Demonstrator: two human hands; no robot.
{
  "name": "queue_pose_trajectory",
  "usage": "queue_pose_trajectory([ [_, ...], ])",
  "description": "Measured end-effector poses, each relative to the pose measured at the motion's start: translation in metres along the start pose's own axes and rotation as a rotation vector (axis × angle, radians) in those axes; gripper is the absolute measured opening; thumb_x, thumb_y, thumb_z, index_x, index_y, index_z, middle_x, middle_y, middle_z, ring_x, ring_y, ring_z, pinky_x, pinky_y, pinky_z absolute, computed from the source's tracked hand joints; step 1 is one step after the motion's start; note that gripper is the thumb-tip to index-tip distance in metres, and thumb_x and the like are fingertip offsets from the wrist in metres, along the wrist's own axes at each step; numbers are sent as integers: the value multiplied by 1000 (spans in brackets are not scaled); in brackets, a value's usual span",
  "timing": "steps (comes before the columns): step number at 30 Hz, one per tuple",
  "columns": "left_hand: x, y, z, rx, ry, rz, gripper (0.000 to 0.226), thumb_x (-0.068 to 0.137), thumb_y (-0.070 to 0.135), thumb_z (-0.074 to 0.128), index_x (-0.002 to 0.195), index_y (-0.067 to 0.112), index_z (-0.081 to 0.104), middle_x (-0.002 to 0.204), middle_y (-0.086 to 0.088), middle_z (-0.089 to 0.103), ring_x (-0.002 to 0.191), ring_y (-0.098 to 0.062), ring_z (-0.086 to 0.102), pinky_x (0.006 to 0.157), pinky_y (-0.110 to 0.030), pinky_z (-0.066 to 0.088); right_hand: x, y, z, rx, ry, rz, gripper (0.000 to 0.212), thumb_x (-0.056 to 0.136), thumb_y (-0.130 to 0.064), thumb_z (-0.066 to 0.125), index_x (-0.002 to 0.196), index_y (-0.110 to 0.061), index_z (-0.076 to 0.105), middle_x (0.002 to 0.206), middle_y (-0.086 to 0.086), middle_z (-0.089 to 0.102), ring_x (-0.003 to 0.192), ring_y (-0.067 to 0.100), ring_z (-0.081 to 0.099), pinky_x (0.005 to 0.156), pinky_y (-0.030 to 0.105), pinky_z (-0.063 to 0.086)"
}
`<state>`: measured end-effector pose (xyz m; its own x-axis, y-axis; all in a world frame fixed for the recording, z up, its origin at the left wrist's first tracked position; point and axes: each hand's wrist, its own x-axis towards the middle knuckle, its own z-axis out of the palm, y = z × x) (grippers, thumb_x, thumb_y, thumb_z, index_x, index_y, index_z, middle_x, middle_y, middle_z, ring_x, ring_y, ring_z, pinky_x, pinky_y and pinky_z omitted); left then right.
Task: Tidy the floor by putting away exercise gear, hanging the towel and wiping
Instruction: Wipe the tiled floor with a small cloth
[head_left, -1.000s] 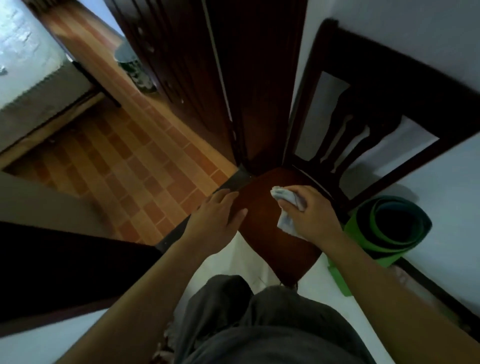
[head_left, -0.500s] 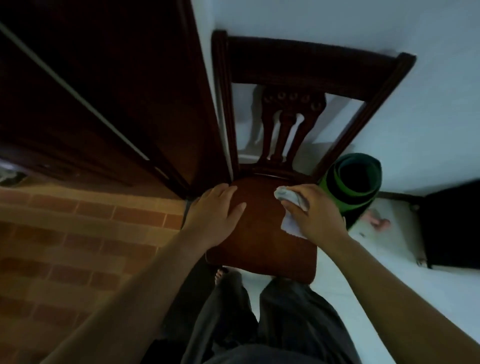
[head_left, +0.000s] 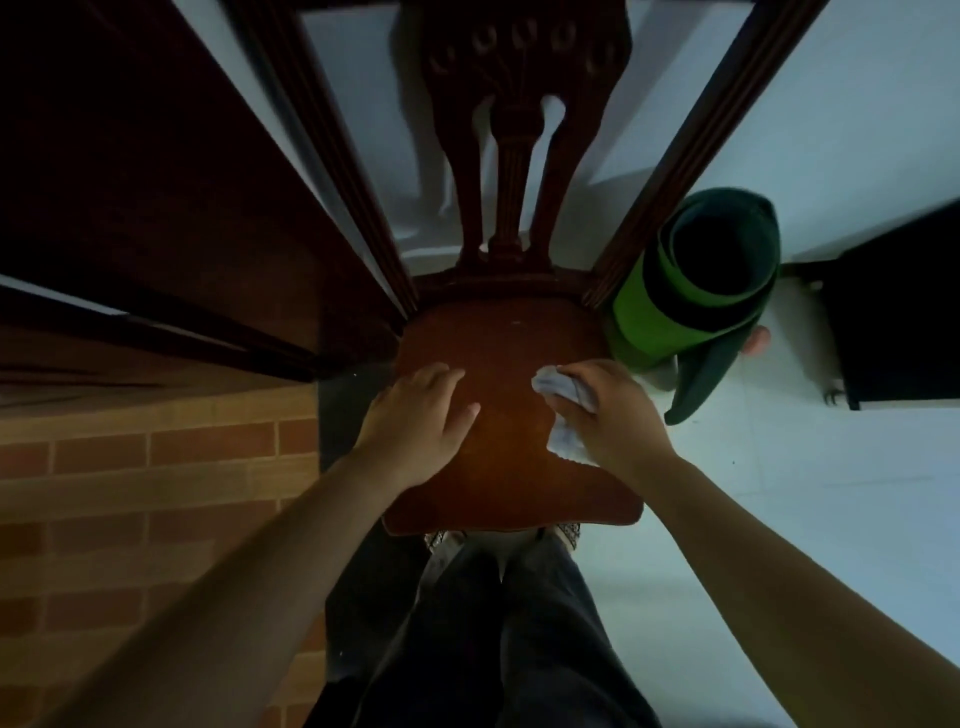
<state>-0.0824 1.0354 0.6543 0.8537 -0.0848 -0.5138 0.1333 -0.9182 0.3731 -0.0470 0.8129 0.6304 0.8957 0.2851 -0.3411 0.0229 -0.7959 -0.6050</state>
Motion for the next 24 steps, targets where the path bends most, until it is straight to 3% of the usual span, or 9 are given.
queue_pose_trajectory([
  [8, 85, -47, 113, 60, -83, -70, 64, 92, 52, 39, 146, 23, 18, 153, 0, 22, 139, -21, 25, 108, -42, 29, 63, 83, 100, 16, -72, 6, 29, 87, -32, 62, 116, -29, 58, 119, -4, 55, 105, 15, 55, 84, 28, 47],
  [14, 132, -73, 178, 76, 12, -78, 68, 90, 52, 41, 147, 24, 17, 157, 0, 13, 144, -22, 13, 114, -46, 22, 97, 117, 153, -16, -69, -40, 34, 88, -34, 61, 120, -29, 56, 124, -4, 53, 111, 18, 51, 87, 32, 46],
  [19, 152, -77, 212, 175, 43, -67, 74, 90, 54, 40, 149, 24, 8, 158, -1, -2, 145, -23, 1, 114, -49, 11, 112, 137, 179, -154, -32, -98, 56, 73, -18, 75, 125, -20, 55, 133, 5, 48, 118, 29, 46, 90, 45, 46],
  [24, 151, -79, 217, 214, 25, -59, 76, 90, 53, 41, 150, 22, 5, 158, -4, -5, 145, -25, -2, 114, -51, 10, 105, 137, 185, -198, 1, -126, 48, 79, -28, 71, 124, -21, 55, 138, 4, 44, 128, 28, 37, 92, 47, 39],
])
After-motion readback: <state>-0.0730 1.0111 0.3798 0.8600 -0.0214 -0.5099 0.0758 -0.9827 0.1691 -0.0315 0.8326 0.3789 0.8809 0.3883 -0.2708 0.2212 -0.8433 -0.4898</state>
